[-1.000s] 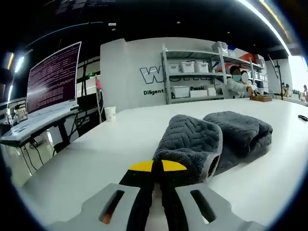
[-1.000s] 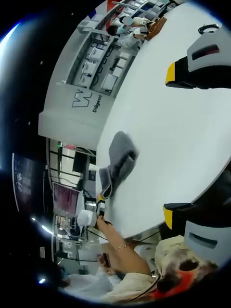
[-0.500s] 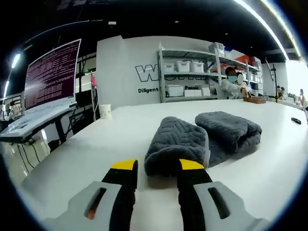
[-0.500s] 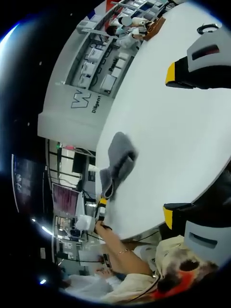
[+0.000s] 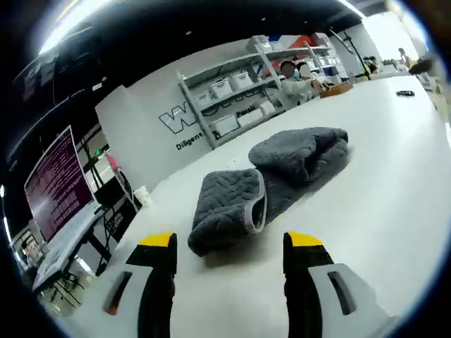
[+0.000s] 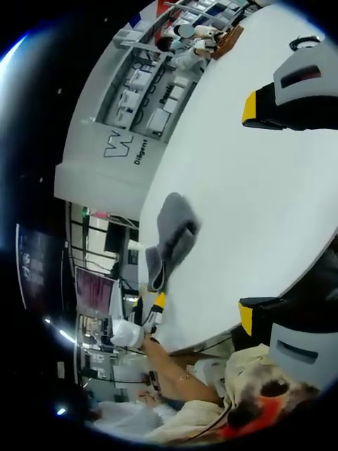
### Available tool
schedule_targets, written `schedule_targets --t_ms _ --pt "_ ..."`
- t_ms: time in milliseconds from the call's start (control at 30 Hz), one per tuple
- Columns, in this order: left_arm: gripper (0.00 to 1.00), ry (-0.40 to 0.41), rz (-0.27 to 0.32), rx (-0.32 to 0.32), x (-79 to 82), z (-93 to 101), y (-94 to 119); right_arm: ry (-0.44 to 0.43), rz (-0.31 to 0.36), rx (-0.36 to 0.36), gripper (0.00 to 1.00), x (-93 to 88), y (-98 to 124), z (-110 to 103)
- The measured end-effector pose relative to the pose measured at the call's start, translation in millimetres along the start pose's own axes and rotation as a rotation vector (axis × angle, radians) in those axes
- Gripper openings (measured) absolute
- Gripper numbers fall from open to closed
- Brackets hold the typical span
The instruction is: Open the folded towel by lifting each exposed corner and separating the folded layers until the towel lies flat within the target outline without major curled edges
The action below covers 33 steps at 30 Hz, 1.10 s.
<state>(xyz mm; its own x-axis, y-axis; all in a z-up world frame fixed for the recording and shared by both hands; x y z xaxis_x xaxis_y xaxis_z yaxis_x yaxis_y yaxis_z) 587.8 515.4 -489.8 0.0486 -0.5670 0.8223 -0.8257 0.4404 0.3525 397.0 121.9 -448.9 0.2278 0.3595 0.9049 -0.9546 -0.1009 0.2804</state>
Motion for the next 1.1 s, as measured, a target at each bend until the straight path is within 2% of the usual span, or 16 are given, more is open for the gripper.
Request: schedule_targets --t_ms 33,133,233,300,367,433,533,600,700,733,767,833,933,1000,1067,1100 --pt "0.57 -0.038 -0.001 -0.002 1.4 0.0 -1.2 0.003 -0.001 0.000 0.99 -0.2 0.2 -0.2" --pt "0.43 -0.244 -0.030 0.027 8.9 6.8 0.8 0.004 0.002 0.001 0.99 0.1 0.6 -0.3" --pt "0.41 -0.393 -0.019 0.023 17.4 16.9 0.9 -0.004 0.002 -0.003 0.98 -0.2 0.0 1.2" --pt "0.39 -0.433 -0.047 0.001 17.4 21.1 -1.9 -0.004 -0.004 -0.005 0.98 -1.4 -0.4 1.8" --pt "0.36 -0.474 -0.114 -0.013 14.8 22.5 -4.4 -0.002 -0.006 -0.005 0.98 -1.7 0.0 1.7" --pt "0.35 -0.504 -0.130 -0.018 13.6 23.0 -6.5 -0.001 -0.001 -0.004 0.99 -0.9 0.9 1.6" --pt "0.32 -0.520 -0.164 -0.046 8.5 24.1 -10.0 -0.004 0.003 -0.006 0.99 -0.3 1.6 2.8" --pt "0.30 -0.530 -0.184 -0.060 2.2 17.5 -20.6 -0.005 0.002 -0.008 0.98 -0.8 1.3 3.2" --pt "0.21 -0.542 -0.204 -0.063 0.0 14.7 -23.0 -0.005 -0.002 -0.009 0.98 -1.5 0.8 3.8" --pt "0.18 -0.512 -0.187 -0.102 -0.7 18.0 -24.9 -0.004 -0.002 -0.009 0.98 -1.4 0.8 3.7" --pt "0.15 -0.482 -0.166 -0.103 0.6 17.6 -25.5 -0.003 -0.002 -0.008 0.98 -1.3 0.9 3.5" --pt "0.07 -0.474 -0.165 -0.097 1.4 15.4 -25.9 -0.003 -0.002 -0.006 0.98 -1.0 0.9 3.2" --pt "0.05 -0.398 -0.133 -0.103 1.7 14.5 -26.5 -0.001 -0.004 -0.005 0.98 -1.3 0.7 2.7" --pt "0.04 -0.286 -0.083 -0.148 2.5 15.5 -27.2 0.001 -0.007 -0.005 0.98 -1.7 0.8 2.2" --pt "0.04 -0.197 -0.050 -0.159 1.9 12.1 -27.2 0.002 -0.007 -0.005 0.98 -1.7 1.1 1.7" --pt "0.04 -0.197 -0.054 -0.142 1.5 9.0 -26.4 0.003 -0.006 -0.005 0.98 -1.5 1.0 1.7"
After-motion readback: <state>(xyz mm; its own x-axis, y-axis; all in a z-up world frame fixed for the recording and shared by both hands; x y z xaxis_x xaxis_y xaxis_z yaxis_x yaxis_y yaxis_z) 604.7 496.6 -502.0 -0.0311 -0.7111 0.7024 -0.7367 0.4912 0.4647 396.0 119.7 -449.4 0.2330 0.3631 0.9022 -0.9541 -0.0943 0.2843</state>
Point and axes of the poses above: the point that each gripper's makers call its tool centre point, and the gripper's own axes: y roughly backward along the fingers, z roughly to its right, x roughly out of its top, the point moved 6 cm from there along y, roughly backward along the fingers, and after that the axes turned 14 degrees about -x, right-handed, at the moved point
